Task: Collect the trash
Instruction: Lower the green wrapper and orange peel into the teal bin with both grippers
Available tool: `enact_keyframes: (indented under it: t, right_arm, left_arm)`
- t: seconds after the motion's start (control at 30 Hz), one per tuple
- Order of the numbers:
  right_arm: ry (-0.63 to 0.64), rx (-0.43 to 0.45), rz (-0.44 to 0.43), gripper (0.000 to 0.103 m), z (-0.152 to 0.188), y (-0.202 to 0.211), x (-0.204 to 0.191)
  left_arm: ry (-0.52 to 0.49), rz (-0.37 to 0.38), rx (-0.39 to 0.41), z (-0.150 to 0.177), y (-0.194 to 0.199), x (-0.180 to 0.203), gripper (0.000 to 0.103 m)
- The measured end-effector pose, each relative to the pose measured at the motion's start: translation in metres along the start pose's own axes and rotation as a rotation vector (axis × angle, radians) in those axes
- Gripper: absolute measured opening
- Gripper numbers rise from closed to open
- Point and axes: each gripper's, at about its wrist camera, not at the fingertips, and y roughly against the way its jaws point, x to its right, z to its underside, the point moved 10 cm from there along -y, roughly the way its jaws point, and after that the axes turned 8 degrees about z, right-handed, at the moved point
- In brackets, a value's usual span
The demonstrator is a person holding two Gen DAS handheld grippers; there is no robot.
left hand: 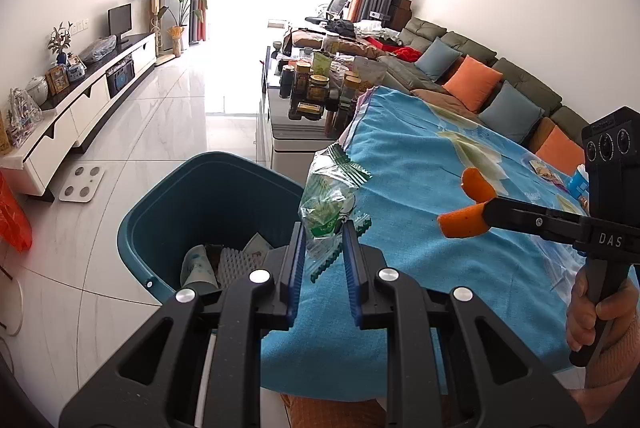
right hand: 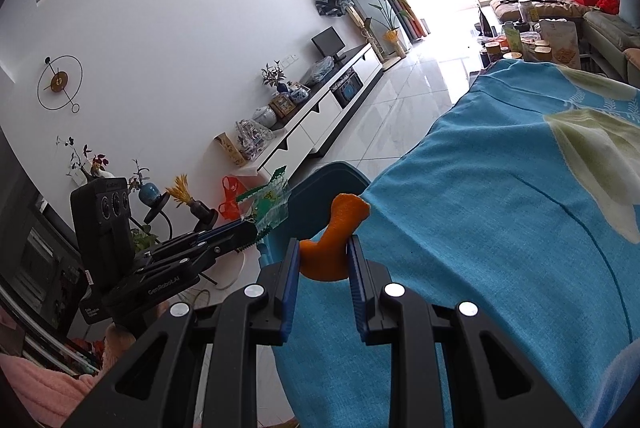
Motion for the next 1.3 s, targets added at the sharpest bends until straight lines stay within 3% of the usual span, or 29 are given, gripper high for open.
enact_keyframes:
  t: [1.3]
  right_arm:
    - [0.054,-0.043,-0.017,0.022,-0.011,-0.022,-0.024]
  left_arm:
    - [0.049,-0.06,0.012,-0.004,-0.002,-0.029,0.02]
